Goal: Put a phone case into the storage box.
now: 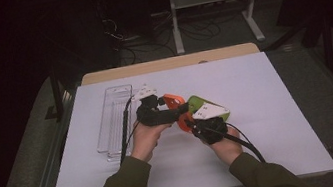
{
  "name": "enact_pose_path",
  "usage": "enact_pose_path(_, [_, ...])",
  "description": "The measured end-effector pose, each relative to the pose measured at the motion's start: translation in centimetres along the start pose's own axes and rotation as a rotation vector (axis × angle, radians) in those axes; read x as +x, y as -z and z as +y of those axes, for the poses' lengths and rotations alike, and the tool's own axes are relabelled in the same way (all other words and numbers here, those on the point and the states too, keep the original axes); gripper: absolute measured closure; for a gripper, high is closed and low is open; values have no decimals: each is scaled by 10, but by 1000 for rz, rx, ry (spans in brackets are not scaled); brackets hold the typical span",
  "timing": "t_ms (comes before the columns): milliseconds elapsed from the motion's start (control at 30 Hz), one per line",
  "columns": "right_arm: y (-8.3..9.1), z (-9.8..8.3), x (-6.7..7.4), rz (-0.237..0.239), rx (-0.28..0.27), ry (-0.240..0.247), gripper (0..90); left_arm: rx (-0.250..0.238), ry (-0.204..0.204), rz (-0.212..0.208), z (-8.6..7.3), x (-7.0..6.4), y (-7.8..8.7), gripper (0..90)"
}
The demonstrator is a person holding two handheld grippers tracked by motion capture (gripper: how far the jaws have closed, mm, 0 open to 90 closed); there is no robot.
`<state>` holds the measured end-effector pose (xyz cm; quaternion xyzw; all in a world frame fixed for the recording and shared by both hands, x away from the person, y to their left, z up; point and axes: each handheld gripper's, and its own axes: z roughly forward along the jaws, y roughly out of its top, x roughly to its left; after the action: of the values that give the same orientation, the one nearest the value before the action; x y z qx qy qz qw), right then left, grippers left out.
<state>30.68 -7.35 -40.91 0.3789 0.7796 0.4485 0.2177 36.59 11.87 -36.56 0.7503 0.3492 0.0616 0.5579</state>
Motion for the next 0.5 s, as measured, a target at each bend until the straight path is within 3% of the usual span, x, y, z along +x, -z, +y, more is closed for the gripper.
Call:
enact_pose_path(100, [0, 1, -1, 20, 14, -3, 778, 3, -2, 9, 0, 0, 0, 164])
enact_pose_path(233, [1, 2, -5, 62, 32, -12, 673, 2, -11, 19, 1, 1, 1, 166])
enact_pose_path(500, [9, 2, -19, 132, 63, 15, 422, 8, -19, 23, 2, 4, 3, 166])
